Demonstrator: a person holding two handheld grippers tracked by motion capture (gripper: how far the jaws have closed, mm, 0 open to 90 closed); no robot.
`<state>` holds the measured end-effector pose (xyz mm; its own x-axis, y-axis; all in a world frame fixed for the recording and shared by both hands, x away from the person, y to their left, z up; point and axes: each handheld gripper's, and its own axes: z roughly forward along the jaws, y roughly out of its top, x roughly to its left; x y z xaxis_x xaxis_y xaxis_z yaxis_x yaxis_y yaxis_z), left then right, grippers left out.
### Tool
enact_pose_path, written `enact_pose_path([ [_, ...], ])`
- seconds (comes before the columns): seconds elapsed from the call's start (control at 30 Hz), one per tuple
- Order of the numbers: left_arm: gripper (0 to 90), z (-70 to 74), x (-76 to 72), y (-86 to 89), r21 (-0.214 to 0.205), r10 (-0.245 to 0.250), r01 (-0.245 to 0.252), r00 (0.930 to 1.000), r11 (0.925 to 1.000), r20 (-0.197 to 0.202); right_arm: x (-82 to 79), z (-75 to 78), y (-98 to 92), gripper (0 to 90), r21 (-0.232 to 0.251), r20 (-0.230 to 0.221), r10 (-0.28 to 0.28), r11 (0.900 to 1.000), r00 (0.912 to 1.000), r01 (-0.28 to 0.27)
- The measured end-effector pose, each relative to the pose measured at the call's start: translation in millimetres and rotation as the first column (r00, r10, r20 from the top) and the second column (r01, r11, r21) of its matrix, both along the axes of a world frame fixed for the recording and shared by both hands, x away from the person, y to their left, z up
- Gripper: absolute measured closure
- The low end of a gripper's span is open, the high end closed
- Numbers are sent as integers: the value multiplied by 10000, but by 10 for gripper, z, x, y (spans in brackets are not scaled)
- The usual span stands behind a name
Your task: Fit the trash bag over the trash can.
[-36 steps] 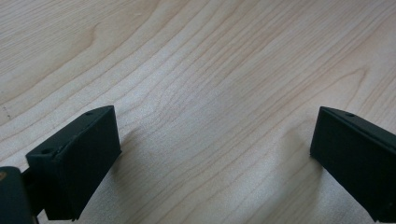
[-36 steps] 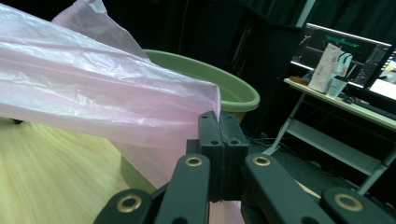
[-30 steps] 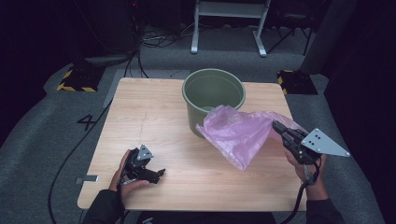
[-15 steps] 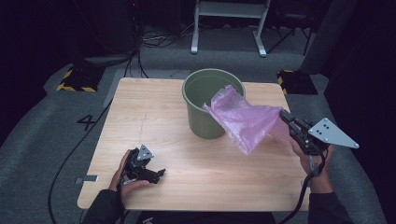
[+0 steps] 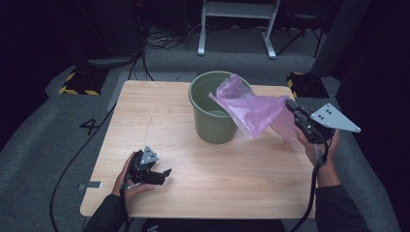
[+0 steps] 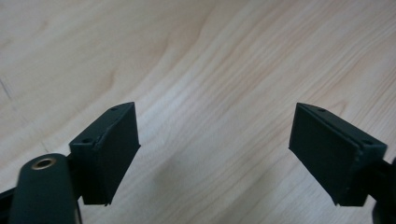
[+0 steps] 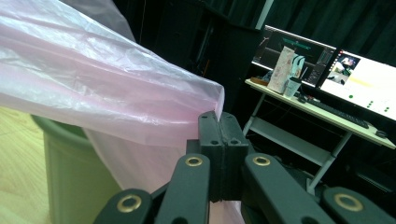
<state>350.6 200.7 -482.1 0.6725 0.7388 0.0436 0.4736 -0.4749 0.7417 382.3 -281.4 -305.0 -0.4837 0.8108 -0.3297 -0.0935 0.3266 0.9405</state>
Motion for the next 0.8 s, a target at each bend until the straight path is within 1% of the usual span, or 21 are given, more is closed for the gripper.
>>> enact_pose_path([
  [0.03, 167, 60, 6, -13, 87, 75, -77, 9998, 9999, 208, 25, 11, 15, 900, -22, -20, -5, 10000, 10000, 5],
  [0.07, 156, 151, 24, -30, -59, 193, -191, 9990, 9998, 406, 88, 33, 63, 900, -278, 0, -161, 9995, 9999, 161],
  [0.1, 160, 151, 24, -30, -59, 193, -191, 9990, 9998, 406, 88, 33, 63, 900, -278, 0, -161, 9995, 9999, 161],
  [0.13, 161, 206, 38, -36, -224, 171, -159, 9984, 9996, 534, 150, 51, 107, 900, -417, -57, -236, 9989, 9997, 233],
  [0.2, 158, 317, 55, -60, -454, 114, -80, 9970, 9989, 766, 176, 60, 130, 900, -511, -98, -321, 9982, 9994, 316],
  [0.23, 159, 370, 61, -74, -522, 41, 6, 9960, 9986, 889, 200, 69, 147, 900, -539, -153, -355, 9979, 9993, 346],
  [0.27, 158, 465, 76, -111, -561, -26, 91, 9934, 9984, 1146, 245, 81, 177, 900, -594, -174, -453, 9973, 9988, 442],
  [0.3, 159, 465, 76, -111, -561, -26, 91, 9934, 9984, 1146, 245, 81, 177, 900, -594, -174, -453, 9973, 9988, 442],
  [0.37, 158, 556, 91, -148, -671, -73, 164, 9910, 9976, 1337, 303, 93, 199, 900, -606, -238, -546, 9967, 9982, 531],
  [0.47, 160, 718, 117, -223, -808, -197, 341, 9847, 9961, 1734, 355, 107, 211, 900, -593, -222, -661, 9961, 9976, 647],
  [0.53, 162, 826, 127, -269, -944, -308, 506, 9792, 9942, 2006, 375, 113, 216, 900, -452, -262, -614, 9972, 9978, 602],
  [0.6, 163, 965, 141, -331, -1082, -389, 653, 9723, 9920, 2304, 383, 117, 239, 900, -544, -206, -689, 9962, 9974, 677],
  [0.63, 163, 1058, 152, -374, -1194, -489, 800, 9687, 9896, 2434, 387, 118, 254, 900, -536, -185, -679, 9963, 9975, 669],
  [0.7, 167, 1189, 168, -467, -1121, -538, 893, 9565, 9897, 2867, 393, 122, 292, 900, -627, -160, -712, 9956, 9973, 701],
  [0.73, 168, 1285, 206, -563, -1079, -691, 1072, 9484, 9884, 3096, 403, 122, 314, 900, -602, -188, -642, 9962, 9978, 630],
  [0.77, 169, 1285, 206, -563, -1079, -691, 1072, 9484, 9884, 3096, 403, 122, 314, 900, -602, -188, -642, 9962, 9978, 630],
  [0.8, 169, 1332, 231, -621, -1172, -696, 1124, 9449, 9867, 3198, 409, 122, 330, 900, -667, -180, -665, 9956, 9976, 651],
])
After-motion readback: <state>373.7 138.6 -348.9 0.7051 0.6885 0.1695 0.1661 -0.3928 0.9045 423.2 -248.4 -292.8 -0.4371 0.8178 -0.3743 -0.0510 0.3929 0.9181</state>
